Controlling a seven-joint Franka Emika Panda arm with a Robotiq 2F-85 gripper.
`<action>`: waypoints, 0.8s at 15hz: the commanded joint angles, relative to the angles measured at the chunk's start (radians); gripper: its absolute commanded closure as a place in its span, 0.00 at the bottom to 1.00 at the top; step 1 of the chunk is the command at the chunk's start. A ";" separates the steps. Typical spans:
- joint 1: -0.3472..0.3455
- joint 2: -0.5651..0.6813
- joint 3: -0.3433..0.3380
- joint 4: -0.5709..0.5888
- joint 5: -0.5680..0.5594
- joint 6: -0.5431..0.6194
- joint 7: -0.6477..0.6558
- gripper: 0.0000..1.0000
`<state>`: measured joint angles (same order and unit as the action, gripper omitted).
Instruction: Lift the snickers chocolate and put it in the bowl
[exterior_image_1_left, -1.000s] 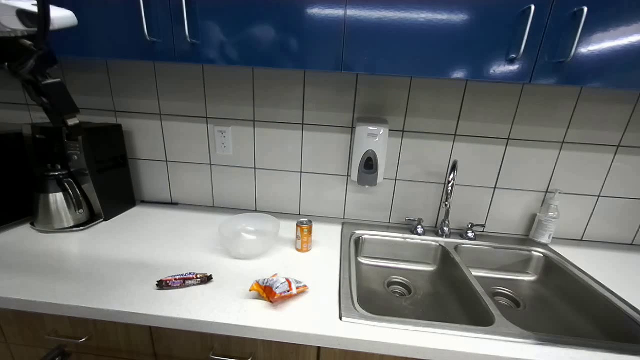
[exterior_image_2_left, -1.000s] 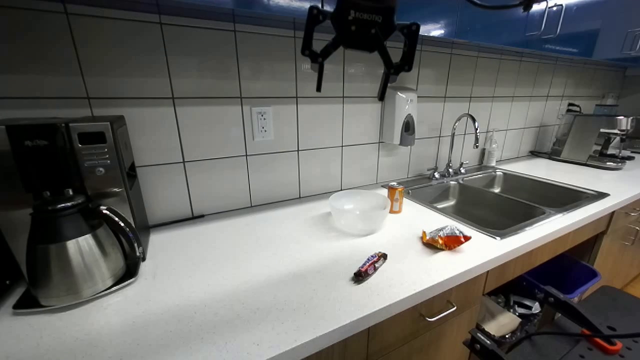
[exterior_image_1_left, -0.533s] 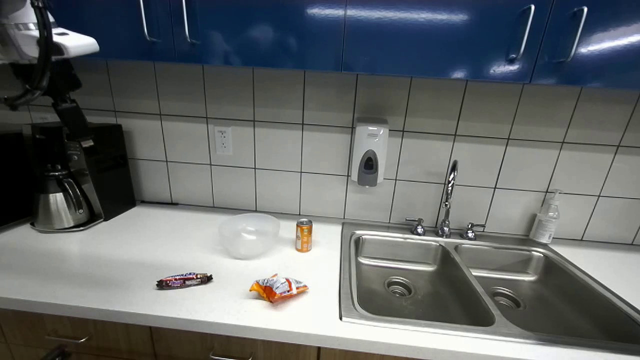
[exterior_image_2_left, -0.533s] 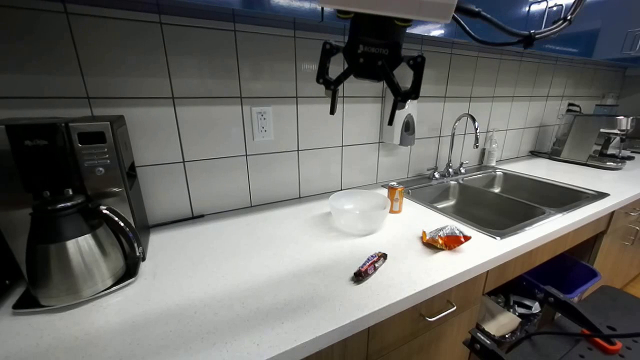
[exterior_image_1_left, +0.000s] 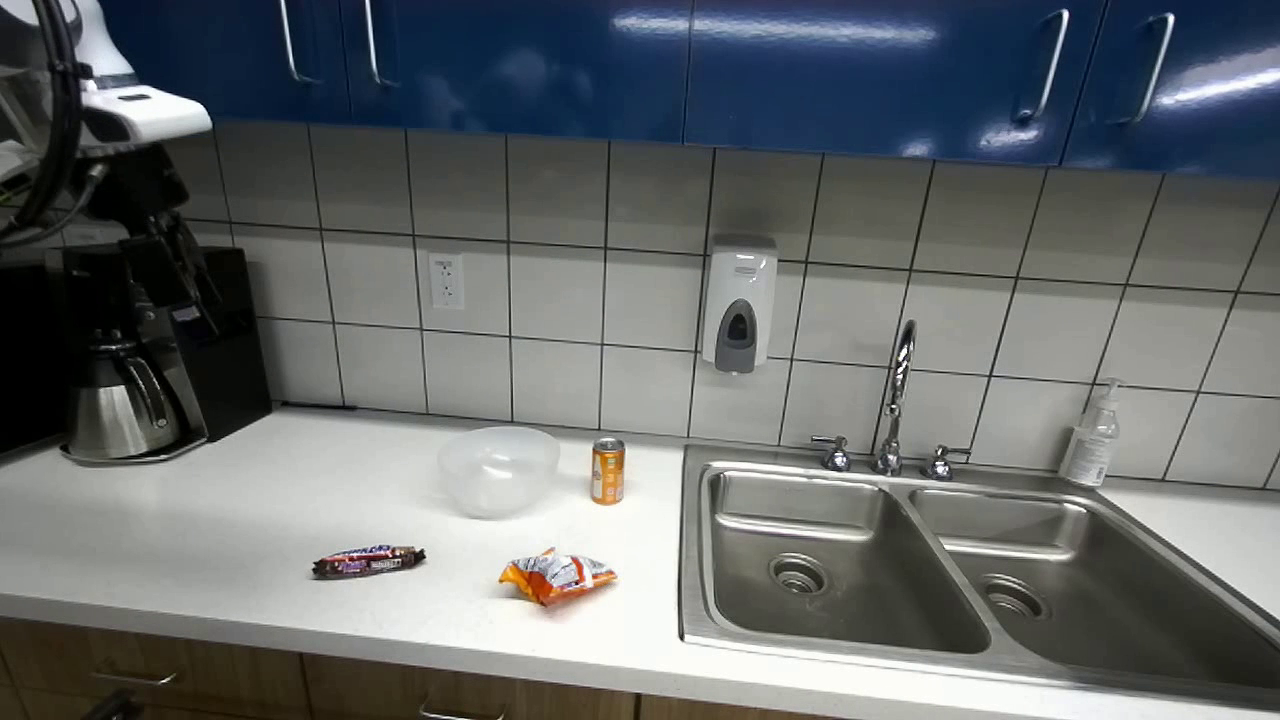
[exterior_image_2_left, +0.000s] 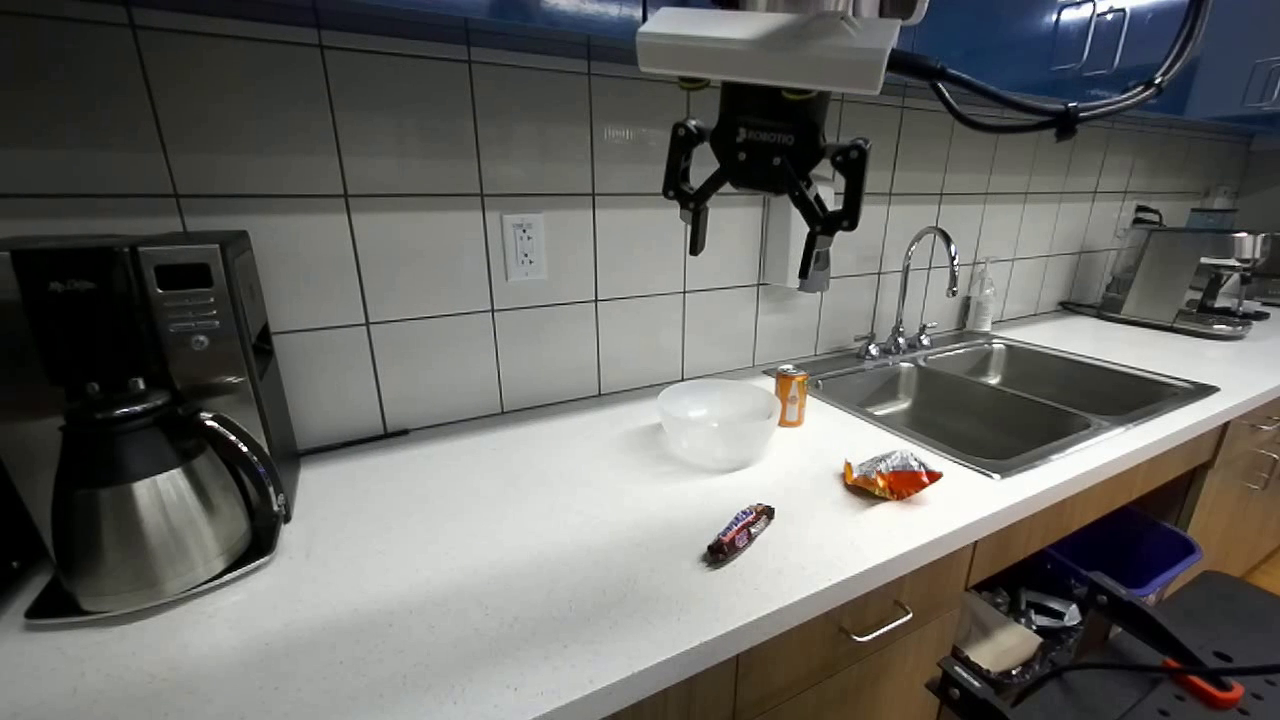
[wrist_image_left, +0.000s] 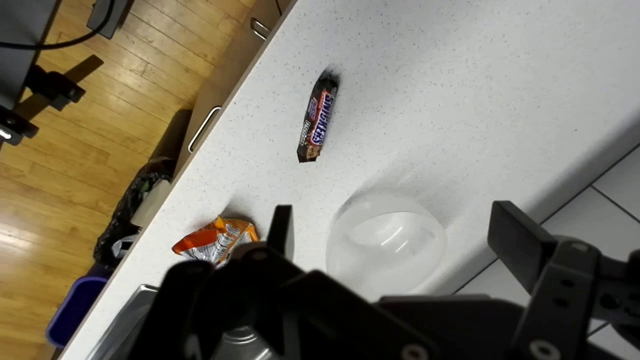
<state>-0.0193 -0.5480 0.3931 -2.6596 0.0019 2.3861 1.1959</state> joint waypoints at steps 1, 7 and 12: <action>-0.003 -0.003 0.003 -0.015 -0.035 0.013 0.099 0.00; 0.016 0.031 0.001 -0.017 -0.031 0.020 0.170 0.00; 0.033 0.051 -0.026 -0.018 -0.023 0.034 0.143 0.00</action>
<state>-0.0087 -0.5007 0.3902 -2.6782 -0.0037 2.4229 1.3267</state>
